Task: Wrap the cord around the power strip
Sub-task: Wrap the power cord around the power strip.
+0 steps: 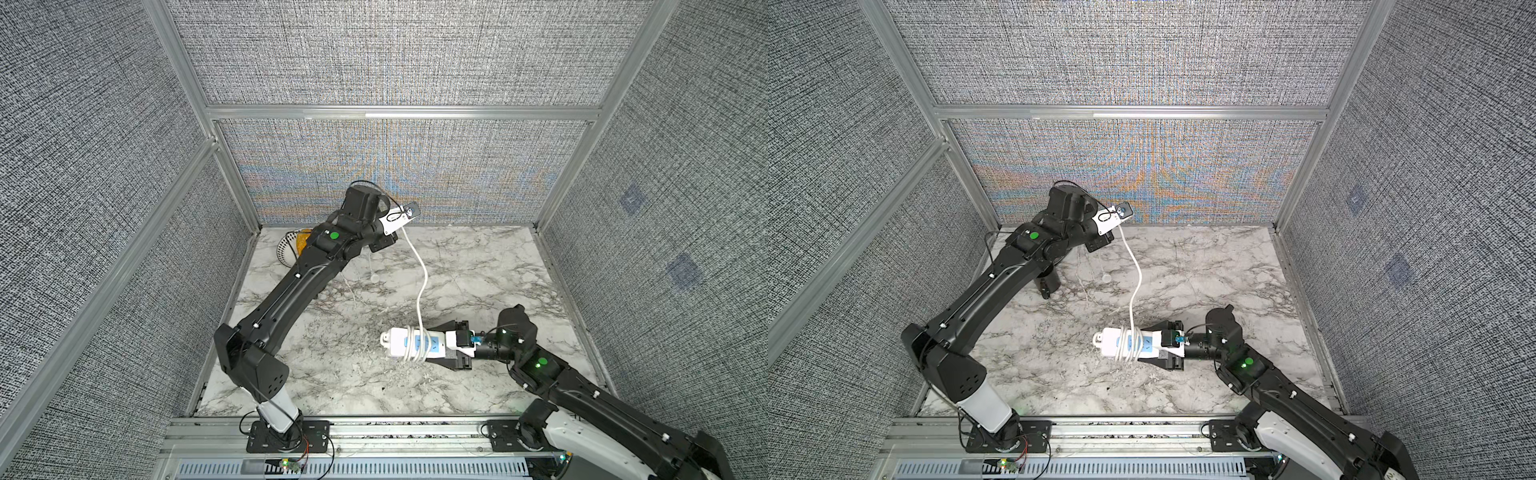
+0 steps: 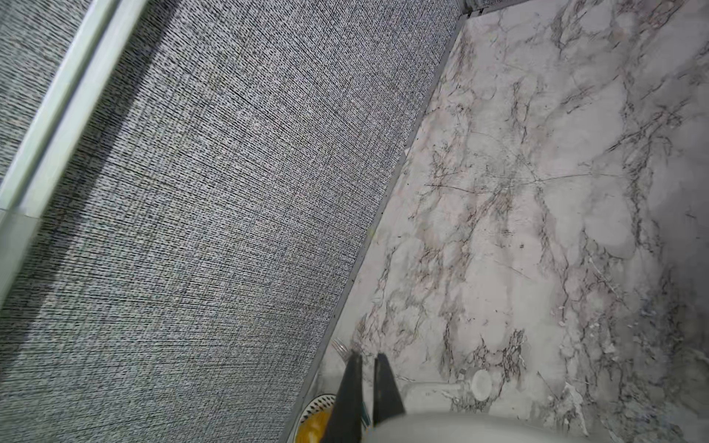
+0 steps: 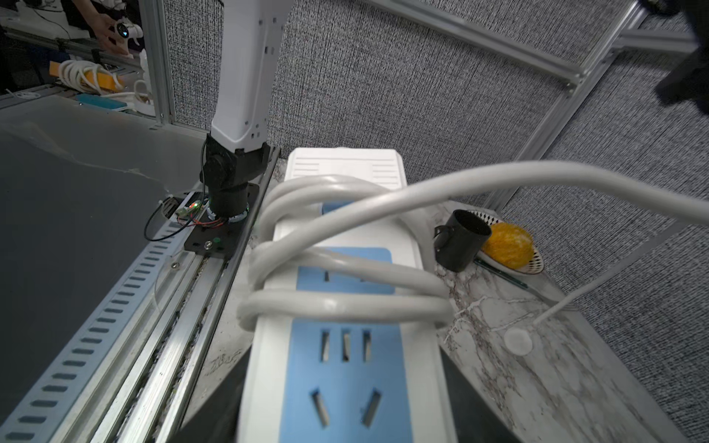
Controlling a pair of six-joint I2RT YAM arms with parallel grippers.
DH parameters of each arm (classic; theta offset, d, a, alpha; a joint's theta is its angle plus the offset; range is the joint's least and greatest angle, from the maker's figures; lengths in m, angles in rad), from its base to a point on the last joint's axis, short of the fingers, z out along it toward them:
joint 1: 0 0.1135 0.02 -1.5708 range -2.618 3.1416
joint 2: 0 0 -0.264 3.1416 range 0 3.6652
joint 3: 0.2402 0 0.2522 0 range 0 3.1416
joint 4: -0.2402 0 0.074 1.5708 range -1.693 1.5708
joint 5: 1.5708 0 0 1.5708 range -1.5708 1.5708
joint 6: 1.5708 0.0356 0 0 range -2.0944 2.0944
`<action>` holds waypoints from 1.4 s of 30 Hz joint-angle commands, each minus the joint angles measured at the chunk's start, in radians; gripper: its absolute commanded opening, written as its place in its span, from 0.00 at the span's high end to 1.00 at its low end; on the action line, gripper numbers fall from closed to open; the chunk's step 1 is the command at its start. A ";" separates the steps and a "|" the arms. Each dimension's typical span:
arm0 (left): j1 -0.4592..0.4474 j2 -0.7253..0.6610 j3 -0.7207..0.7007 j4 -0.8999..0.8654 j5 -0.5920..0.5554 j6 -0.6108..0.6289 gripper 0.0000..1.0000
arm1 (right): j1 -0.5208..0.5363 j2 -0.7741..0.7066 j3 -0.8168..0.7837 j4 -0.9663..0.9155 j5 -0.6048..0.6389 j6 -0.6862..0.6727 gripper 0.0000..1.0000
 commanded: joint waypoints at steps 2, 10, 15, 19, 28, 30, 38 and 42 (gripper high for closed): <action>0.010 0.033 -0.016 0.083 0.113 -0.106 1.00 | 0.003 -0.057 -0.022 0.293 0.047 0.128 1.00; 0.010 0.045 -0.138 0.165 0.187 -0.237 1.00 | 0.001 -0.069 -0.042 0.523 0.304 0.129 1.00; 0.010 0.013 -0.247 0.179 0.248 -0.272 1.00 | -0.002 -0.069 -0.039 0.564 0.496 0.069 1.00; 0.009 -0.023 -0.334 0.175 0.320 -0.321 1.00 | -0.008 -0.059 -0.019 0.597 0.644 0.042 1.00; -0.073 -0.218 -0.556 0.221 0.304 -0.405 1.00 | -0.048 0.019 0.055 0.536 0.770 0.036 1.00; -0.138 -0.236 -0.555 0.157 0.259 -0.376 1.00 | -0.054 0.040 0.058 0.538 0.822 0.059 1.00; -0.283 -0.339 -0.506 0.005 0.040 -0.324 1.00 | -0.075 0.102 0.095 0.413 0.959 0.094 1.00; -0.307 -0.387 -0.449 -0.054 -0.041 -0.268 1.00 | -0.078 0.111 0.103 0.339 0.992 0.120 1.00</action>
